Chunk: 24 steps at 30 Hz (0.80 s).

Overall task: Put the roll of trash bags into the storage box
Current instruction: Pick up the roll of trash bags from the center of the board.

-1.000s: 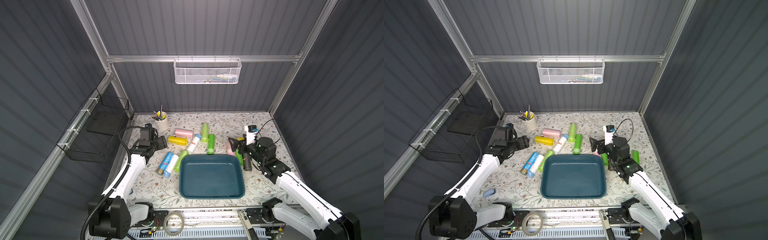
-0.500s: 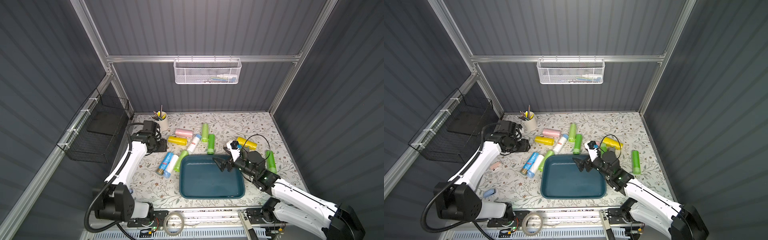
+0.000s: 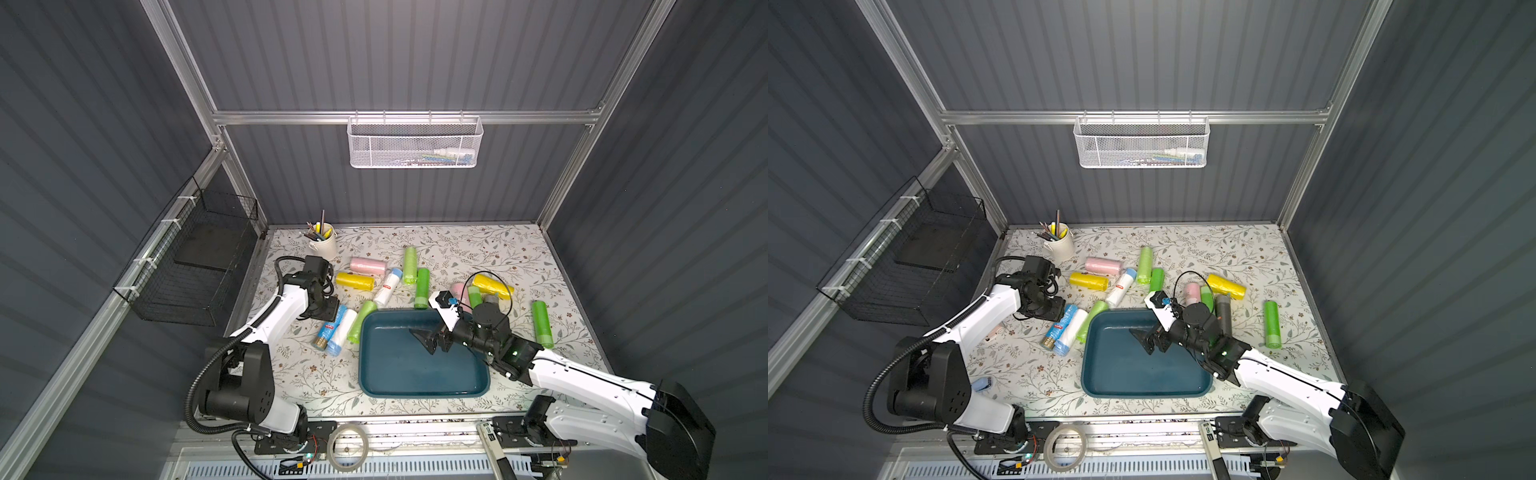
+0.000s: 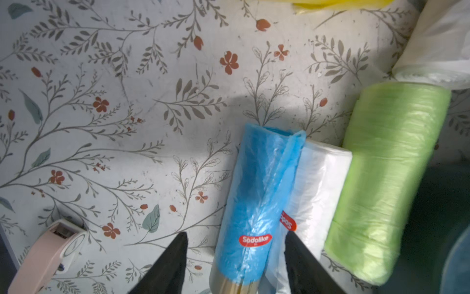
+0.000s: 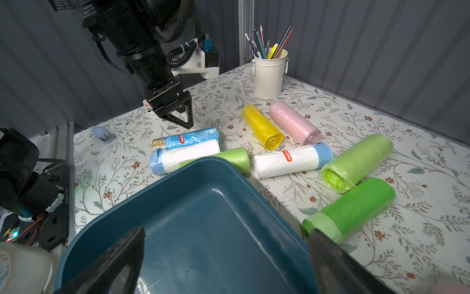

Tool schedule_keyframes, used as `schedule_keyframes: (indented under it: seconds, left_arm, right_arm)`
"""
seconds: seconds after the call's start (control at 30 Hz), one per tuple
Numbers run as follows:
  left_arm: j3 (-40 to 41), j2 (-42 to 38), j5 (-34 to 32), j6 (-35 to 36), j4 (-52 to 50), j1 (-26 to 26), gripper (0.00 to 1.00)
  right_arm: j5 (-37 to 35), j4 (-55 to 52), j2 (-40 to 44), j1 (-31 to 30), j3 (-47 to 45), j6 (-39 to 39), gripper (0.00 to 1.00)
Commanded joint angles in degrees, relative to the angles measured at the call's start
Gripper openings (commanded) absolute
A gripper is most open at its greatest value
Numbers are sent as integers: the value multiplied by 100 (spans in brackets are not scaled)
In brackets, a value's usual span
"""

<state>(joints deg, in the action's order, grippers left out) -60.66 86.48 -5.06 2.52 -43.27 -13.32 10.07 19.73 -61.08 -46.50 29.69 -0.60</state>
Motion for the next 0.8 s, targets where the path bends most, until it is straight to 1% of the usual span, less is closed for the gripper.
schedule_keyframes:
  seconds: [0.0,0.1,0.27,0.57,0.77]
  left_arm:
    - [54,116,-208,186,42,-109,62]
    - [114,94,-319,187,102,-109,62]
    - [38,363,-475,152,38,-109,57]
    - [-47,556,-183,157,-6,-118,57]
    - [-137,808,-195,109,-85,-125,56]
  right_arm:
    - [-69,-21,64,-30,79,104,99]
    - [-152,-13,96,-30,50,121,99]
    - [-187,6,70,-26,40,137,99]
    - [-345,-13,158,-25,-11,209,99]
    - [-409,-35,20,-26,15,266,99]
